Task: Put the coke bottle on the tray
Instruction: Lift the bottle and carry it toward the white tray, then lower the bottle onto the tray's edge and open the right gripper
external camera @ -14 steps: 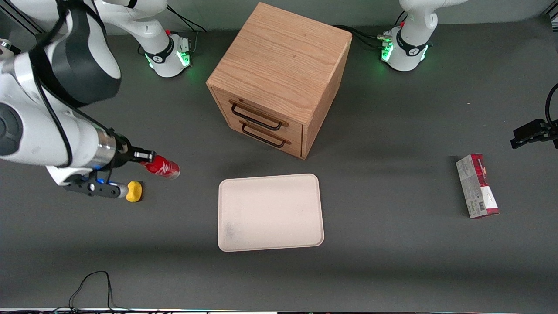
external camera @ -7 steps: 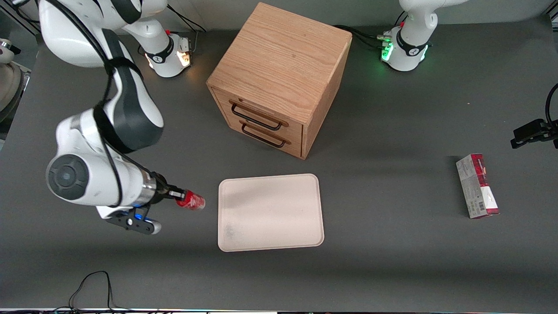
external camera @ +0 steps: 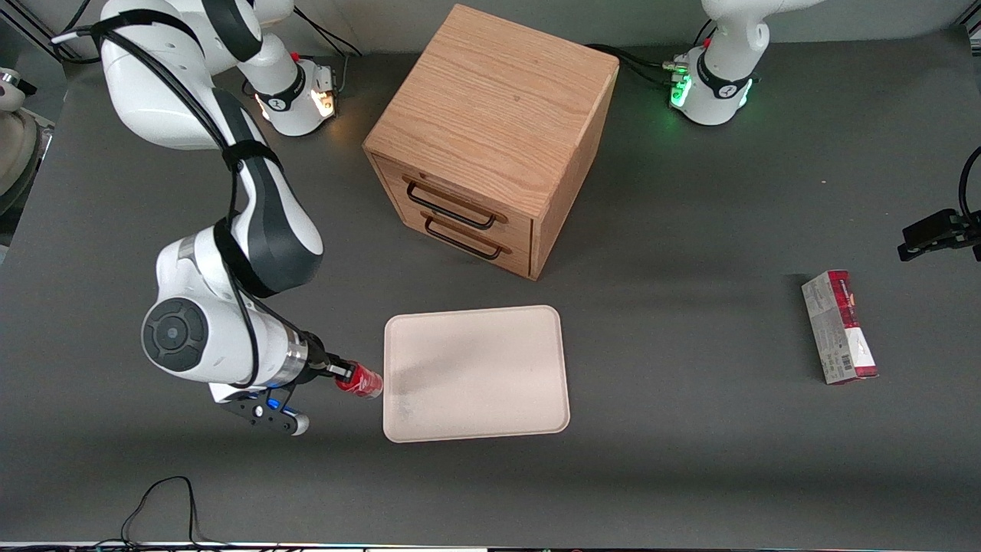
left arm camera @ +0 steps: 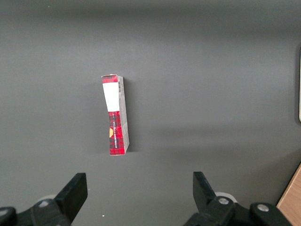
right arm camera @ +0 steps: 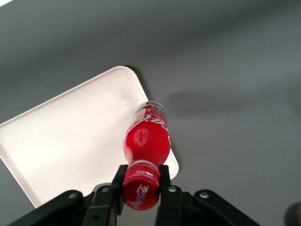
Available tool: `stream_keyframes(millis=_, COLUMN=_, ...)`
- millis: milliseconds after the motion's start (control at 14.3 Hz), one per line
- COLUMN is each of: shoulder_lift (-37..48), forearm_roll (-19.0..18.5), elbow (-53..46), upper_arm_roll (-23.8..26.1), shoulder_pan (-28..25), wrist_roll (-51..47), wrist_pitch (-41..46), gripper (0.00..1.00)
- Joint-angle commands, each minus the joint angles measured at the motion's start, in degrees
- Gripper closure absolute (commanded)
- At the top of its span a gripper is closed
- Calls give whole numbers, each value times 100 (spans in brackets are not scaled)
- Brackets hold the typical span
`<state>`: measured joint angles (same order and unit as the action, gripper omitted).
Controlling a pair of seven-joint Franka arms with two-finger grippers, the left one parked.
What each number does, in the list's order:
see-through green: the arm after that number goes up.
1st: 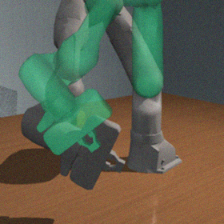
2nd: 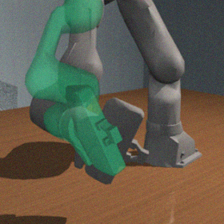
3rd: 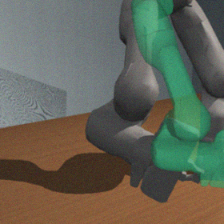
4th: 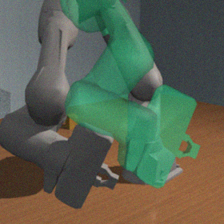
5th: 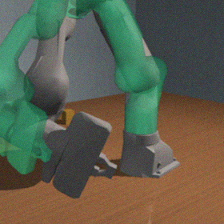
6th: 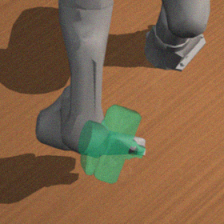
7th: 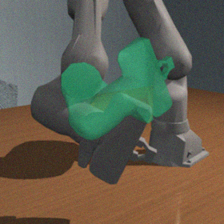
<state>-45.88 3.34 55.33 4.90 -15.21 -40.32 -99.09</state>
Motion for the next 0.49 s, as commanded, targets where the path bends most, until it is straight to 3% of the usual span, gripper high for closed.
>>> stream_keyframes(millis=0, shoulder_lift=-315, forearm_roll=26, elbow=-304, upper_arm_roll=-33, shoulder_pan=-157, wrist_roll=-231, wrist_pitch=-216, gripper=100)
stream_keyframes(millis=209, shoulder_lift=-483, forearm_roll=9, elbow=-313, upper_arm_roll=-50, shoulder_pan=-237, wrist_roll=-213, wrist_pitch=-445, gripper=100)
stream_keyframes(millis=419, shoulder_lift=-623, forearm_roll=-316, elbow=-330, upper_arm_roll=-15, shoulder_pan=-316, wrist_roll=-134, wrist_pitch=-585, gripper=100)
